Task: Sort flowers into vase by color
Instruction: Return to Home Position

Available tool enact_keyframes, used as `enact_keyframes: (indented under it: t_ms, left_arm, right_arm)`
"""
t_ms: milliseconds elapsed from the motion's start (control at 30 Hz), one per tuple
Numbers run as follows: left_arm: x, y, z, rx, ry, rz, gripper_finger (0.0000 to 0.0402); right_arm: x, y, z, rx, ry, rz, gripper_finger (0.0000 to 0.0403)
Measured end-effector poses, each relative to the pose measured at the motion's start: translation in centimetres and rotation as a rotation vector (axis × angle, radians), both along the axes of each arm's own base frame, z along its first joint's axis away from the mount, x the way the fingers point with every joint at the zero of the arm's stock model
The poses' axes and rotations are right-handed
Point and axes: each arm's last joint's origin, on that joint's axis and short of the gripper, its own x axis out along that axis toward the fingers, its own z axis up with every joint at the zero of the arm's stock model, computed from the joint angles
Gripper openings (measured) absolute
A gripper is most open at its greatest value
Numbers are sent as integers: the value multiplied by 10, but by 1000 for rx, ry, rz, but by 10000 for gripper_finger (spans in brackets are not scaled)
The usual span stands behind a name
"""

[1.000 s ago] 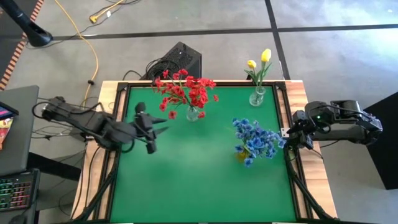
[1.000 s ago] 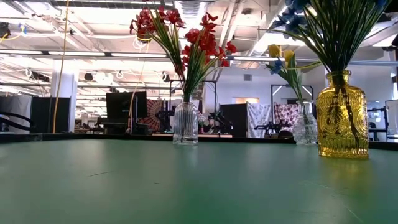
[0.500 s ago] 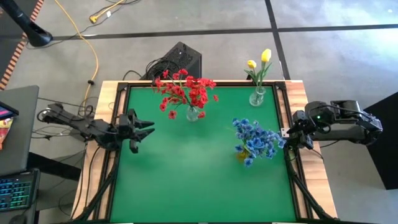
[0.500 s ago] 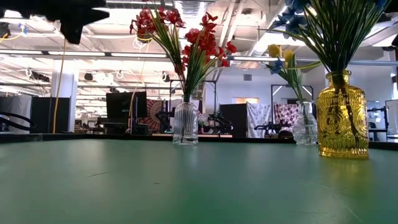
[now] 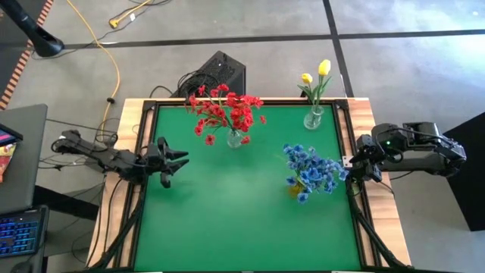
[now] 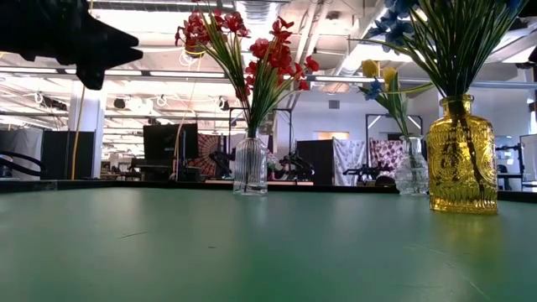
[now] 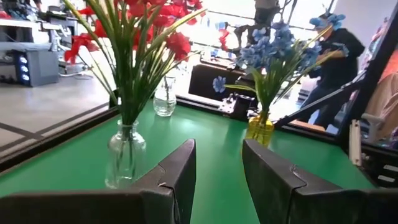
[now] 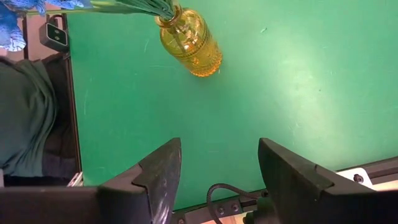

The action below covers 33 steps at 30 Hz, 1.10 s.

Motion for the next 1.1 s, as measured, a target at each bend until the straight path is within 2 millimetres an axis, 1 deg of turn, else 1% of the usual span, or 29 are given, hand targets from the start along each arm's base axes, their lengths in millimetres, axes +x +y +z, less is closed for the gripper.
enact_keyframes:
  t_ms: [200, 400, 500, 633, 700, 1100]
  left_arm:
    - [1, 3, -1, 57, 22, 26, 119]
    - [2, 3, -4, 77, 37, -2, 119]
    - [2, 3, -14, 62, 44, 1, 119]
    - [3, 3, -31, 43, 34, -9, 119]
    - [3, 2, -36, 38, 27, -9, 119]
    - [2, 3, -28, 92, -1, -8, 119]
  right_arm:
    - [0, 0, 0, 0, 0, 0, 239]
    - [0, 0, 0, 0, 0, 0, 239]
    - [0, 0, 0, 0, 0, 0, 239]
    - [0, 0, 0, 0, 0, 0, 239]
    - [0, 0, 0, 0, 0, 0, 239]
    - [0, 0, 0, 0, 0, 0, 239]
